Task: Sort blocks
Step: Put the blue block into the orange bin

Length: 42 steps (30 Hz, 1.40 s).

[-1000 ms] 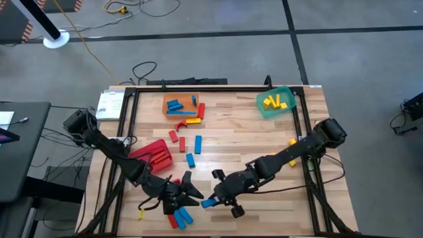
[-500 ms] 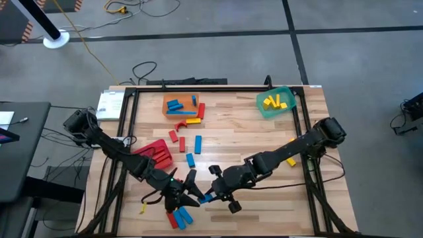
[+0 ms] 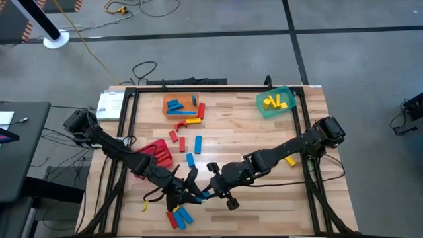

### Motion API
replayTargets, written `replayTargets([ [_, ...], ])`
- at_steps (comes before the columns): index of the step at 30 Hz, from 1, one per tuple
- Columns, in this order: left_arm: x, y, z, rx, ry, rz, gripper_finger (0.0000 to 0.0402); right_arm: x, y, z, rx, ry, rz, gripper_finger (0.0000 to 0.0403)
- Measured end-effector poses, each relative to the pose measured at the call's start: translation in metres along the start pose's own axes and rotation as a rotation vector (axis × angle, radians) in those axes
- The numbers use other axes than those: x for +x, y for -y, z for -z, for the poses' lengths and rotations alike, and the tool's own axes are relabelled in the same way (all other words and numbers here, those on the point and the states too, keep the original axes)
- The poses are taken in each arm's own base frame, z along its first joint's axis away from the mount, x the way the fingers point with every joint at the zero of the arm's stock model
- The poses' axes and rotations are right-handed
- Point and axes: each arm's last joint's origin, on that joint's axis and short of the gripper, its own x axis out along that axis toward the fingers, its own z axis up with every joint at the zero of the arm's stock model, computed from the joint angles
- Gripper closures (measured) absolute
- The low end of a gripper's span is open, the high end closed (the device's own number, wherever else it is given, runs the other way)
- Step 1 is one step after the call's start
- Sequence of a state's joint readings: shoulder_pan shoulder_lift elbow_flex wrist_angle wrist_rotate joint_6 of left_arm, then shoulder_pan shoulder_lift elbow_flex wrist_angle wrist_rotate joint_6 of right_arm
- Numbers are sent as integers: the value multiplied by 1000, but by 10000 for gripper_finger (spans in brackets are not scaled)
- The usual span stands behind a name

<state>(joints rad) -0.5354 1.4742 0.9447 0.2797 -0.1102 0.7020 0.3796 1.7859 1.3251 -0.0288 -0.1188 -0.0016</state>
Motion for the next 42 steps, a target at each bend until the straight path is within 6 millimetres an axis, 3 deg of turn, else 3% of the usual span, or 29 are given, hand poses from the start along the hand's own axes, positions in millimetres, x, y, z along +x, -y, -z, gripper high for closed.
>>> replayTargets([
  [6,0,1,1,15,-13,10,348,0,1,1,3,-7,1,321],
  [13,0,2,3,20,-38,21,347,0,2,4,6,-36,18,313],
  [18,-1,3,6,16,-86,10,346,-1,3,10,26,-108,69,253],
  [25,-18,-2,9,14,-239,-25,345,-3,5,24,111,-239,144,156],
  [34,-62,-40,32,-59,-554,-229,343,-5,-6,38,183,-355,180,143],
  [42,-102,-84,72,-195,-780,-398,343,-3,-22,47,170,-384,183,143],
])
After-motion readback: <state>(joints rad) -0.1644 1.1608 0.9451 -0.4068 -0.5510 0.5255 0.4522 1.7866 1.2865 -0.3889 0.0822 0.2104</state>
